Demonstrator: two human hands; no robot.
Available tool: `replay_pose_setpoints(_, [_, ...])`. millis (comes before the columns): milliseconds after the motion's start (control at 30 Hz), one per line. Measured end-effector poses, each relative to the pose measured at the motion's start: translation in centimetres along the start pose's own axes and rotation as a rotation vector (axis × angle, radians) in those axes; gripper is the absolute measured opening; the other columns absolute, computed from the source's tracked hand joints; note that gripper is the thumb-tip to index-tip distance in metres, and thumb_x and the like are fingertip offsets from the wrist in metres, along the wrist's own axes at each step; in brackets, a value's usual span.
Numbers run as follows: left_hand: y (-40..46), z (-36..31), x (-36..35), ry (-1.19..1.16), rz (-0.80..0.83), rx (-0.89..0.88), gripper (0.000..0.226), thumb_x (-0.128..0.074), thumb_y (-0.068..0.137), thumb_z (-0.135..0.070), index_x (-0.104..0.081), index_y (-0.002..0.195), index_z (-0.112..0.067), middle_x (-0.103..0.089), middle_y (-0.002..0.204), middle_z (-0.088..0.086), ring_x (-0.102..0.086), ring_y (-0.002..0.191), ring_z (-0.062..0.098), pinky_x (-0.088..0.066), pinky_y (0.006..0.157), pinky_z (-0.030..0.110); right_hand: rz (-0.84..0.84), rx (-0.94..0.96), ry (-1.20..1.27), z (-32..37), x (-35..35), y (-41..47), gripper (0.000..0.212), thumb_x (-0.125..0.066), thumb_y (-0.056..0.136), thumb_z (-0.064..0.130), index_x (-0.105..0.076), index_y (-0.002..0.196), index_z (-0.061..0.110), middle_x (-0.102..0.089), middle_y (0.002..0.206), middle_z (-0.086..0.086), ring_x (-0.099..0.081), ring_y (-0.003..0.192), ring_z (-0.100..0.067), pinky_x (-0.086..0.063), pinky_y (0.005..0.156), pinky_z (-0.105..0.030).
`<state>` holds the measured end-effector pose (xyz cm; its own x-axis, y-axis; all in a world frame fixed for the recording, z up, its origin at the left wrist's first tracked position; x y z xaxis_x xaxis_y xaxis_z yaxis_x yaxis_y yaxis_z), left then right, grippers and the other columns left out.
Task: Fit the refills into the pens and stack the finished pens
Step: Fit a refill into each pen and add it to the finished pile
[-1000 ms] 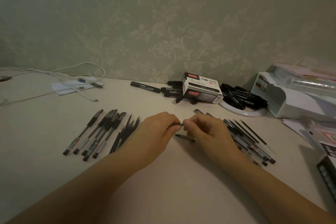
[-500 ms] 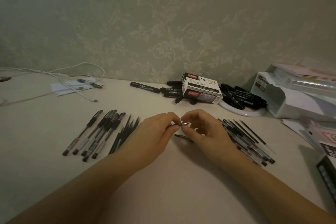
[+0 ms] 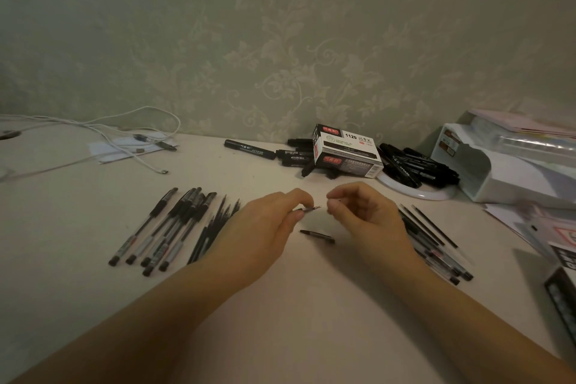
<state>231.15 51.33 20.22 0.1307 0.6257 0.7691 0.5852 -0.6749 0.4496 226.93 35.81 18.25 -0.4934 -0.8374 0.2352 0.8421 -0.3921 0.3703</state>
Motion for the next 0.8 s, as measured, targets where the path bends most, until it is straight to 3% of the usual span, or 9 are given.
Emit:
replay_pose_setpoints(100, [0.0,0.3,0.0,0.002,0.005,0.037,0.023,-0.040,0.101,-0.027,-0.055,0.119,-0.030,-0.054,0.088,-0.011,-0.056,0.086,0.011,-0.049,0.079,0.036,-0.032,0.038,-0.259,0.1,0.6,0.0,0.012,-0.070,0.089,0.014,-0.071,0.091,0.026,-0.068,0.081,0.008,-0.062,0.080,-0.001,-0.047,0.071,-0.008])
replay_pose_setpoints(200, [0.1,0.4,0.1,0.001,0.010,0.056,0.026,-0.039,0.101,-0.026,-0.055,0.121,-0.030,-0.056,0.090,-0.009,-0.056,0.087,0.012,-0.049,0.080,0.037,0.056,0.123,-0.542,0.3,-0.3,-0.4,0.011,-0.068,0.089,0.012,-0.073,0.094,0.021,-0.064,0.082,0.014,-0.057,0.080,0.003,-0.041,0.069,-0.004])
replay_pose_setpoints(300, [0.0,0.4,0.0,0.007,0.028,0.066,0.029,-0.038,0.102,-0.026,-0.055,0.125,-0.030,-0.059,0.094,-0.007,-0.057,0.089,0.013,-0.049,0.082,0.037,0.159,0.162,-0.706,0.1,-1.4,-0.6,0.012,-0.064,0.092,0.016,-0.074,0.097,0.021,-0.062,0.089,0.009,-0.054,0.078,0.000,-0.038,0.069,-0.006])
replay_pose_setpoints(500, [0.1,0.4,-0.3,0.012,0.053,0.071,0.033,-0.037,0.102,-0.025,-0.054,0.130,-0.031,-0.061,0.100,-0.002,-0.057,0.093,0.015,-0.048,0.084,0.037,0.175,0.159,-0.721,0.2,-1.5,-0.6,0.016,-0.061,0.095,0.021,-0.075,0.103,0.023,-0.059,0.092,0.007,-0.053,0.079,-0.002,-0.037,0.070,-0.011])
replay_pose_setpoints(667, [0.0,0.5,-0.2,0.002,0.028,0.055,0.037,-0.038,0.102,-0.023,-0.053,0.134,-0.033,-0.056,0.095,-0.007,-0.056,0.093,0.012,-0.048,0.085,0.033,0.186,0.154,-0.714,0.1,-1.6,-0.7,0.017,-0.061,0.095,0.022,-0.074,0.107,0.025,-0.057,0.091,0.012,-0.053,0.079,0.000,-0.037,0.068,-0.008])
replay_pose_setpoints(800, [0.1,0.5,0.1,-0.007,-0.032,0.019,0.037,-0.038,0.101,-0.022,-0.054,0.133,-0.033,-0.056,0.091,-0.006,-0.055,0.087,0.011,-0.049,0.082,0.034,0.093,0.197,-0.658,1.2,-1.1,-0.6,0.013,-0.062,0.095,0.024,-0.073,0.102,0.024,-0.059,0.090,0.013,-0.055,0.082,-0.001,-0.040,0.073,-0.009])
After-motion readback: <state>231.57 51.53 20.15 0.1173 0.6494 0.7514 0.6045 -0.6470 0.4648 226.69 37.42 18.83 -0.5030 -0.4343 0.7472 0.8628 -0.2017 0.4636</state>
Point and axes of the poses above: each hand's wrist, its own y-axis towards the middle knuckle, its own x-axis out of the back of the hand, z = x × y, the point moved 8 cm from there along y, towards the middle knuckle
